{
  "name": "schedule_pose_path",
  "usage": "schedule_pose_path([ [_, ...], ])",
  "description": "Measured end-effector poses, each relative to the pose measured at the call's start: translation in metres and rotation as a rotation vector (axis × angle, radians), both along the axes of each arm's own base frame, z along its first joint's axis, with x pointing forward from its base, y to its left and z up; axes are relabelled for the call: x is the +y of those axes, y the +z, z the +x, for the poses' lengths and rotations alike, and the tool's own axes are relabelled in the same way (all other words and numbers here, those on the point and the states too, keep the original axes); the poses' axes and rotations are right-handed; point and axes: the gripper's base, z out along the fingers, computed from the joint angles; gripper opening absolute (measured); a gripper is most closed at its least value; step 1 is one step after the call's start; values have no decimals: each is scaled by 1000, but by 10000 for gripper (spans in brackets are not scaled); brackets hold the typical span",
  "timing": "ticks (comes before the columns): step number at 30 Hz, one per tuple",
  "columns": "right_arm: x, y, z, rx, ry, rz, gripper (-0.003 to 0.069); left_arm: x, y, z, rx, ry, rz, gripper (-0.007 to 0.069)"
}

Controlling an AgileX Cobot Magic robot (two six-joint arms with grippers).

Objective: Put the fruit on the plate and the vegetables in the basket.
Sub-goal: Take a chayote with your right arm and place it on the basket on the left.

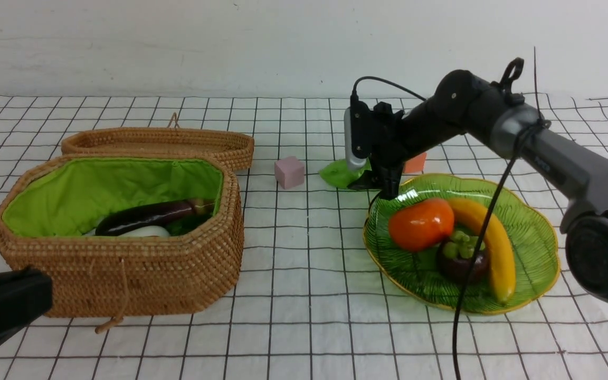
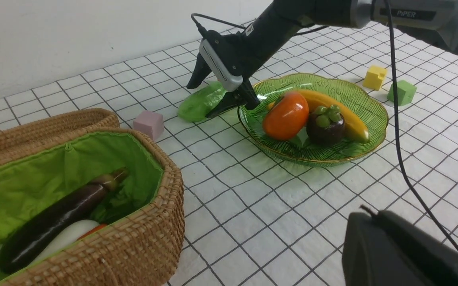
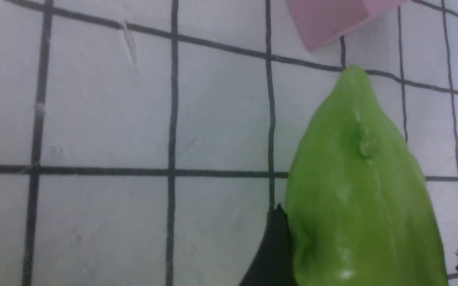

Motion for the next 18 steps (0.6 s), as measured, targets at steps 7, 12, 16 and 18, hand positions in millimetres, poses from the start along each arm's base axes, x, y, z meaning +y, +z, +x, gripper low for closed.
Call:
schedule_pose_path([
  [7,2,-6,1,0,4,11,592,0,0,0,3,-2,-4,-6],
  [12,3,-11,2,13,2,23,591,0,0,0,4,-2,-5,-6],
  [16,3,-12,2,12,0,25,568,0,0,0,4,-2,-5,-6],
  [18,3,-12,2,8,-1,28,547,0,0,0,4,-2,-5,-5],
])
